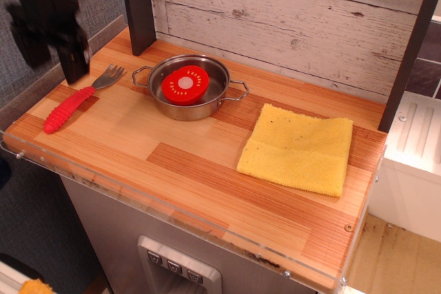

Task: Put the fork on the left bottom corner side of the table.

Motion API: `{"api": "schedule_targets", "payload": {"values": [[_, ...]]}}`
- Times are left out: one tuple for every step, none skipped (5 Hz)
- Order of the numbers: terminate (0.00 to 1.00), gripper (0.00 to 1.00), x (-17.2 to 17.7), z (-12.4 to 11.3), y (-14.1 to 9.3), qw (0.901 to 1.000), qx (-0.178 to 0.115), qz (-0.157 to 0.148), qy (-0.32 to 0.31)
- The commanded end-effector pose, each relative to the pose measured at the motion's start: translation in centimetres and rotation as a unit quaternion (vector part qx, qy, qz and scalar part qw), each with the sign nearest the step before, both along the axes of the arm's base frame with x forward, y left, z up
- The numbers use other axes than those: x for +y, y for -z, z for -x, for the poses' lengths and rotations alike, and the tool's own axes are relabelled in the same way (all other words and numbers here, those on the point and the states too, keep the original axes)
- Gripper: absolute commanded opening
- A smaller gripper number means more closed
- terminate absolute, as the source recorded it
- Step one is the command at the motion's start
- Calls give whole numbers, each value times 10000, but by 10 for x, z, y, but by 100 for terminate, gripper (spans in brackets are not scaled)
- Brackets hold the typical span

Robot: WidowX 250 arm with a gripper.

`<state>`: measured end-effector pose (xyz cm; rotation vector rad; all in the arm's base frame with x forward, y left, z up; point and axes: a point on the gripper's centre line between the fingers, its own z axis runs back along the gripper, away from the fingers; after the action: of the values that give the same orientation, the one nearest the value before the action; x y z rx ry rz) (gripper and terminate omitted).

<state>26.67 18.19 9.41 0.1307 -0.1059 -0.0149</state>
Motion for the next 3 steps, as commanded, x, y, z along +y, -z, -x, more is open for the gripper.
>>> {"api": "schedule_targets", "payload": {"values": [[0,100,-63,19,-36,9974,-376,517,-321],[0,100,-80,25,-24,9988,-159,463,-46],[0,100,-83,26,-17,9992,-28,354,181]]}}
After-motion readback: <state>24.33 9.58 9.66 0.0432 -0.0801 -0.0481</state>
